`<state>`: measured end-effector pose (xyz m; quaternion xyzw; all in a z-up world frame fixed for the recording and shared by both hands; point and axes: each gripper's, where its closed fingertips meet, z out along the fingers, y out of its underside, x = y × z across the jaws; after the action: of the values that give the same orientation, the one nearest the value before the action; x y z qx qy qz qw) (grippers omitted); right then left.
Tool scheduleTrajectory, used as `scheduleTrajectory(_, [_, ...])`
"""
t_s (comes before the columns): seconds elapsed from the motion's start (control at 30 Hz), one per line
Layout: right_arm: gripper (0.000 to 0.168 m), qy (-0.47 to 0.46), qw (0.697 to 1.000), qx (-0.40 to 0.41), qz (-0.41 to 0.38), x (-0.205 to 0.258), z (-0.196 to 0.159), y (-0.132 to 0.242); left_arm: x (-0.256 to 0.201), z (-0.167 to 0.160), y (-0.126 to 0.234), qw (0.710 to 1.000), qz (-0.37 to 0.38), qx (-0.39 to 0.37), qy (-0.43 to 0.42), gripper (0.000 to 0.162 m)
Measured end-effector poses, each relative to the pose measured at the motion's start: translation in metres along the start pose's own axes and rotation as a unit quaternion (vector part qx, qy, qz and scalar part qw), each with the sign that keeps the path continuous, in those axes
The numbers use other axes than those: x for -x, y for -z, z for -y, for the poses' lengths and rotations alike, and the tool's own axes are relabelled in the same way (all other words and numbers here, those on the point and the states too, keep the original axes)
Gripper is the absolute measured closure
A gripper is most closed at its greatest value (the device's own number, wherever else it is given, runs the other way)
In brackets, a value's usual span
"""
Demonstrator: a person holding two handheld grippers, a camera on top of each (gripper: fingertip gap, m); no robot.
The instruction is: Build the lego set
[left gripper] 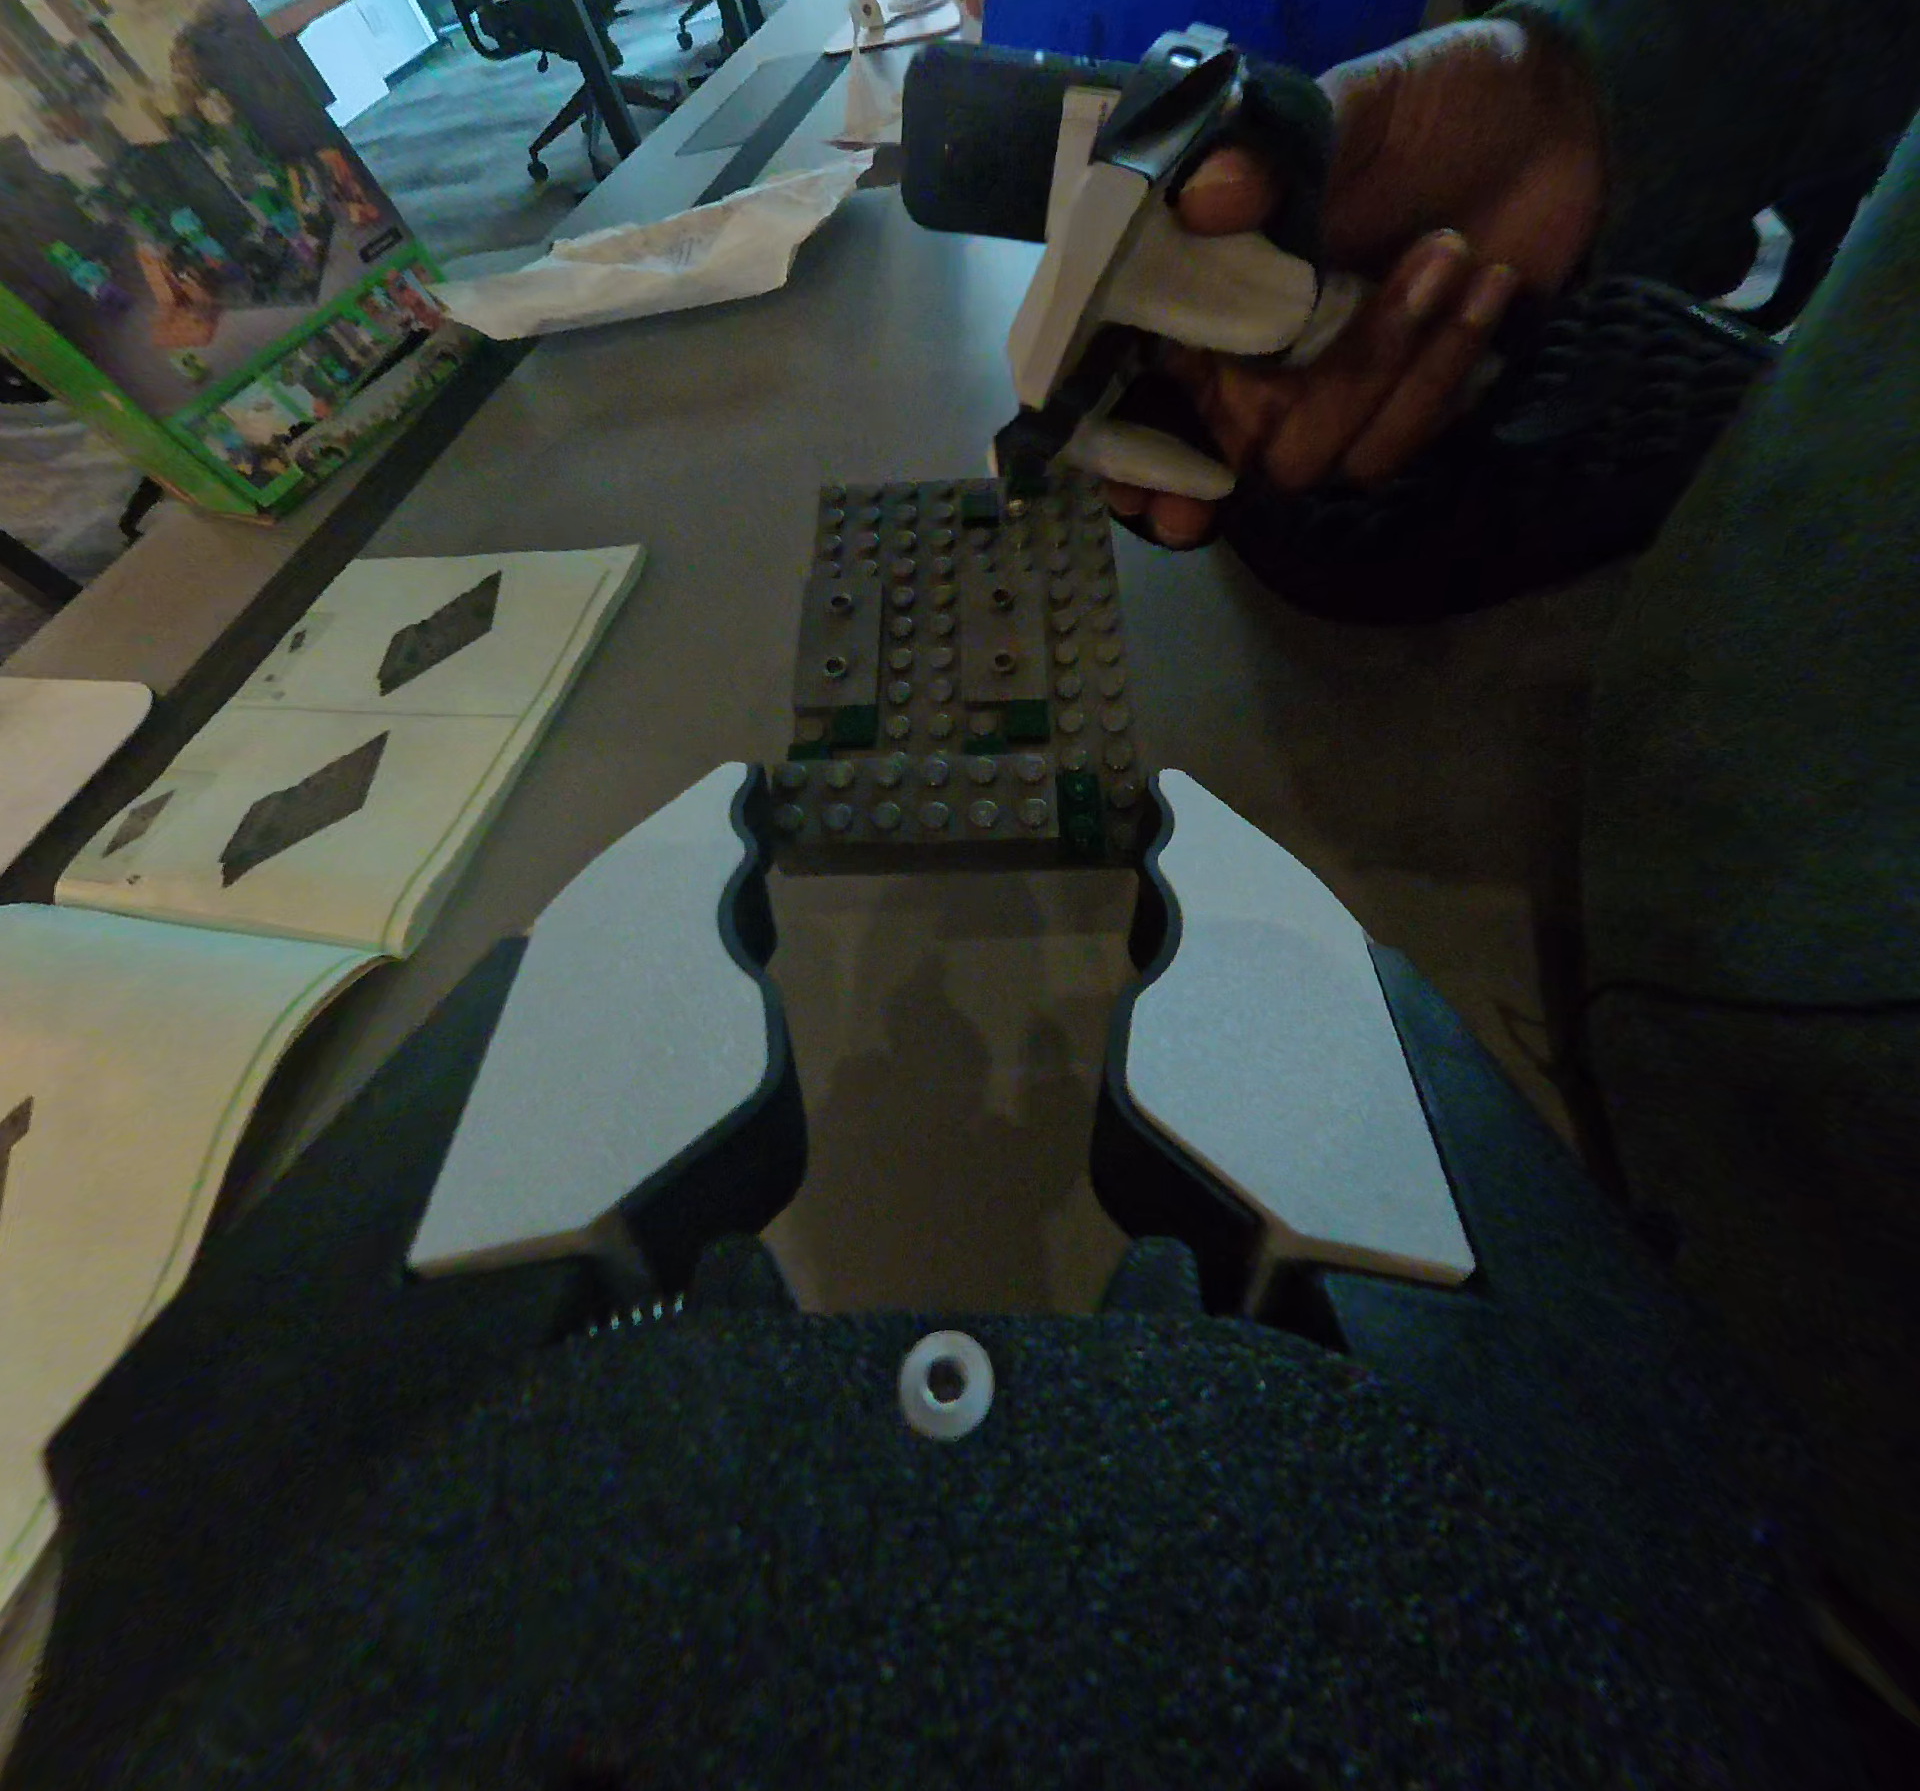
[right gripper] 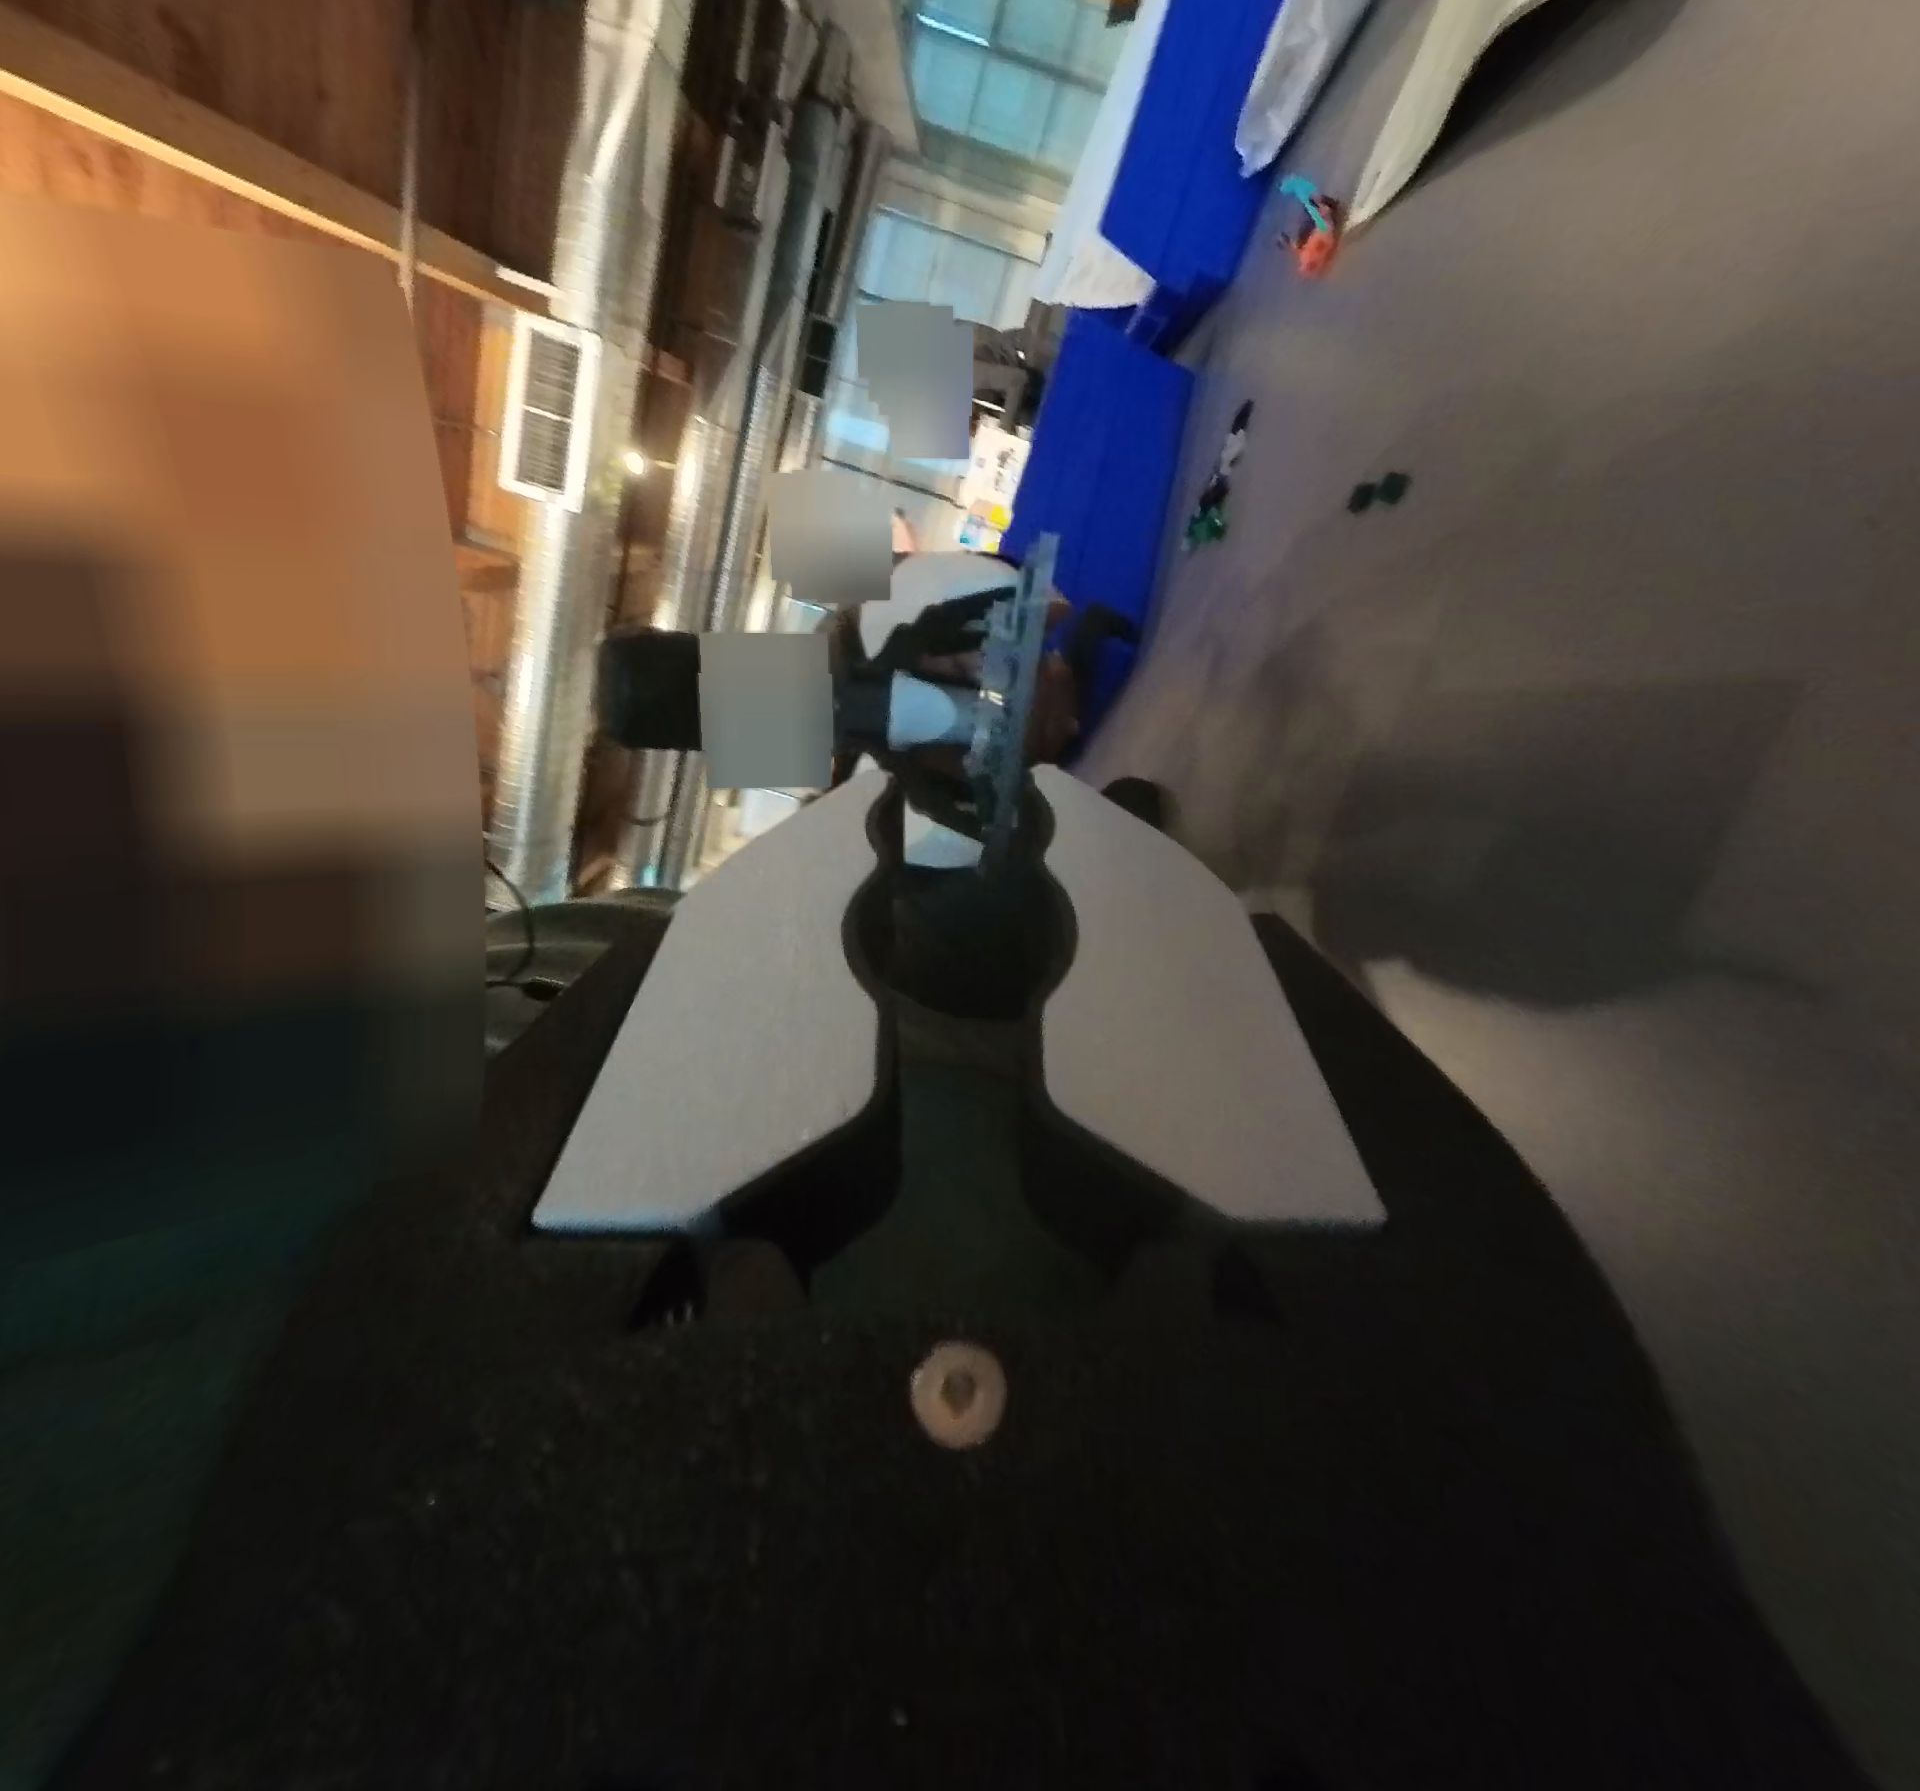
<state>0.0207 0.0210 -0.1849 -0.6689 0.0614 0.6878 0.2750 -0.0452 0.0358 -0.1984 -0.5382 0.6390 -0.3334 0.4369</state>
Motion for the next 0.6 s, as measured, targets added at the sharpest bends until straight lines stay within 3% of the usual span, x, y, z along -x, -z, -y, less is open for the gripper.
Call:
scheduleTrajectory(0.27, [0.16, 0.008, 1.0, 0.004, -0.009, -0.004, -0.0021, -0.004, -0.0007, 0.0013, 0.0001, 1.0, -0.002, -0.004, 0.001, 0.095])
scheduleTrajectory(0.6, [0.161, -0.004, 1.0, 0.002, 0.003, -0.0027, -0.0033, -0.004, -0.002, 0.0056, 0.0027, 1.0, 0.001, -0.009, -0.015, 0.095])
